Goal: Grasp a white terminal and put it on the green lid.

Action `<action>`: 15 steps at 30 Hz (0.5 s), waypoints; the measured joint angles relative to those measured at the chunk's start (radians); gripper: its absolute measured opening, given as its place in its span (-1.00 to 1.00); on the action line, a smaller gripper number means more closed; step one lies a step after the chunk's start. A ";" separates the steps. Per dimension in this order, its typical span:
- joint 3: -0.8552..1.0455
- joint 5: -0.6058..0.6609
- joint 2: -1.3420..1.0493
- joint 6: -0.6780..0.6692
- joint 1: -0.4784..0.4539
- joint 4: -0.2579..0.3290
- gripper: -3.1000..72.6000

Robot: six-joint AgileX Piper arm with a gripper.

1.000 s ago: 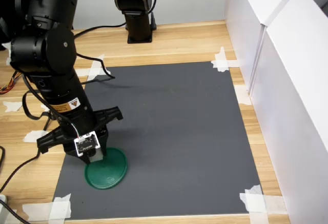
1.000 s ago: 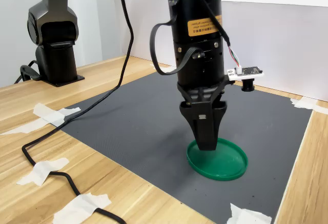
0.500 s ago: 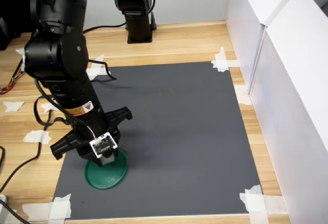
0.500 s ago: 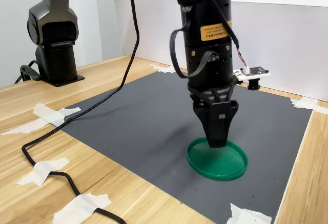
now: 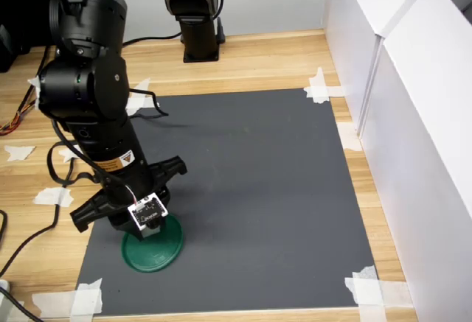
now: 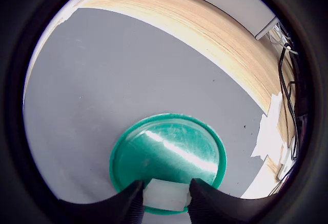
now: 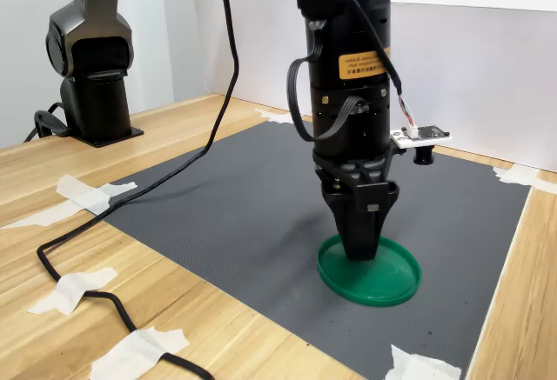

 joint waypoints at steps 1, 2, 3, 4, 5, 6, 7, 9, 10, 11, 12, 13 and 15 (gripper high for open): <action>0.002 -0.014 0.000 0.007 0.000 0.002 0.06; 0.007 -0.032 0.000 0.017 0.000 0.003 0.13; 0.015 -0.051 -0.001 0.031 0.000 0.004 0.22; 0.024 -0.064 -0.001 0.045 0.000 0.004 0.30; 0.034 -0.079 -0.002 0.060 0.000 0.004 0.37; 0.045 -0.089 -0.004 0.072 0.000 0.004 0.43; 0.056 -0.098 -0.007 0.081 0.000 0.004 0.47; 0.078 -0.104 -0.013 0.091 0.000 0.004 0.52; 0.087 -0.105 -0.018 0.095 0.000 0.006 0.53; 0.093 -0.107 -0.023 0.097 0.000 0.006 0.54; 0.100 -0.107 -0.030 0.097 0.000 0.009 0.54; 0.102 -0.107 -0.038 0.097 0.000 0.014 0.54; 0.103 -0.107 -0.058 0.097 0.000 0.027 0.54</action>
